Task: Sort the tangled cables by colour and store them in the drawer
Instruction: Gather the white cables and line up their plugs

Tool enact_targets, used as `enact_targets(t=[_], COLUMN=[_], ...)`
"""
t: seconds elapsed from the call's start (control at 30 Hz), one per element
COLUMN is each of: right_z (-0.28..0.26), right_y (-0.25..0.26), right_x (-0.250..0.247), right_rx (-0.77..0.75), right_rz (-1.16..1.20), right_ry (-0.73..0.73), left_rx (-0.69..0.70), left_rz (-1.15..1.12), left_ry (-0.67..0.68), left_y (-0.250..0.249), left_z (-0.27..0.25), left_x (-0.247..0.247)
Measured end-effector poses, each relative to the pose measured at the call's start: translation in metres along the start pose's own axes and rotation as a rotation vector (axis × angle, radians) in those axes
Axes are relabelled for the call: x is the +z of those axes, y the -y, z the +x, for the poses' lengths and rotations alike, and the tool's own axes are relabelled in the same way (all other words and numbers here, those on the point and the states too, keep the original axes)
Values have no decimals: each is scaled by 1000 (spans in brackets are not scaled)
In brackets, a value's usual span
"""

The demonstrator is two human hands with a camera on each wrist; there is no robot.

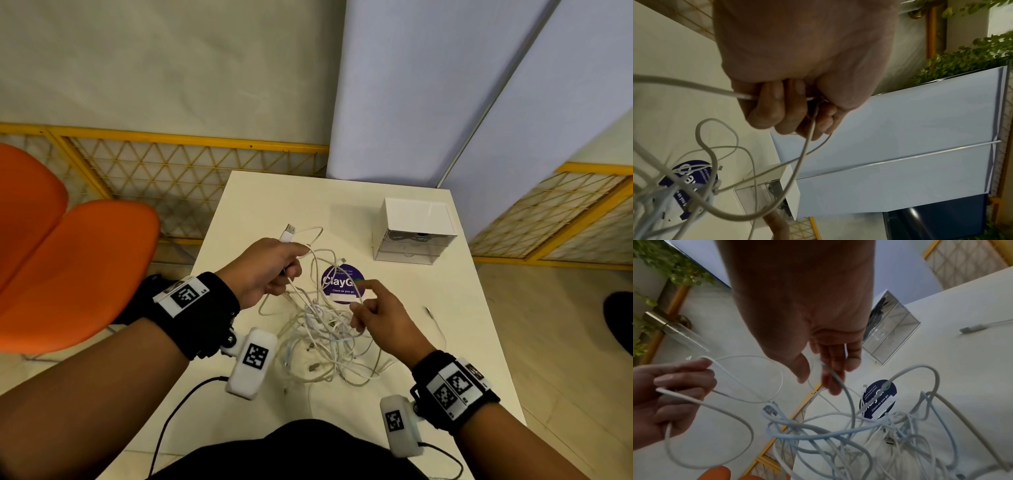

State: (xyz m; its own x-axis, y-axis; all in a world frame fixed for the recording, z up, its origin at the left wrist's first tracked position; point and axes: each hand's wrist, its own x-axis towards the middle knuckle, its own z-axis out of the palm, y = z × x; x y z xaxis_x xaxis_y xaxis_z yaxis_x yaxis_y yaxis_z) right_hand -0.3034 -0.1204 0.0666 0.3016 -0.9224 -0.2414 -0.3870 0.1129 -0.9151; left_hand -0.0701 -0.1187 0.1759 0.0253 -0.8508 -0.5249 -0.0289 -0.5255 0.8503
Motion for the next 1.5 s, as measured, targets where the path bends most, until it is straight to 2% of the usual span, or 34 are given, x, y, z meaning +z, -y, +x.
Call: enact_targets(t=[0.1,0.27,0.33,0.4,0.47,0.53,0.67,0.73,0.87,1.13,1.33,1.5], right_z=[1,5,10,16,21,26,31,30,28,13,-15,-52], right_y=[-3,-1,4,9,12,12,14,18,23,-2,-61,-107], right_x=[-1,13,22,29,32,34,30,28,18,-30,-95,-142], right_rx=[27,-250,-295,-267,-231,-230,-214,-190,-177,-120,86,269], right_rz=[-162,-449,-575,-573,-434,-400,-476,-483,-439,-121,-160,-157], right_ry=[-20,-135,-141,-63,63,147,164,98,-191,-317,-465,-595], left_rx=[11,24,29,34,45,52,55,61,76,52,36,165], left_rz=[-2,11,25,44,67,89,123,120,59,92,59,-100], left_ry=[15,29,41,56,75,87,106,116,84,35,-112,-243], left_y=[-4,-9,-9,-10,-10,-11,-12,-12,-18,-22,-18,-24], left_z=[0,-4,-4,-5,-6,-7,-8,-9,-7,-5,-2,7], left_x=[2,10,13,15,16,16,14,11,1,-20,-33,-45])
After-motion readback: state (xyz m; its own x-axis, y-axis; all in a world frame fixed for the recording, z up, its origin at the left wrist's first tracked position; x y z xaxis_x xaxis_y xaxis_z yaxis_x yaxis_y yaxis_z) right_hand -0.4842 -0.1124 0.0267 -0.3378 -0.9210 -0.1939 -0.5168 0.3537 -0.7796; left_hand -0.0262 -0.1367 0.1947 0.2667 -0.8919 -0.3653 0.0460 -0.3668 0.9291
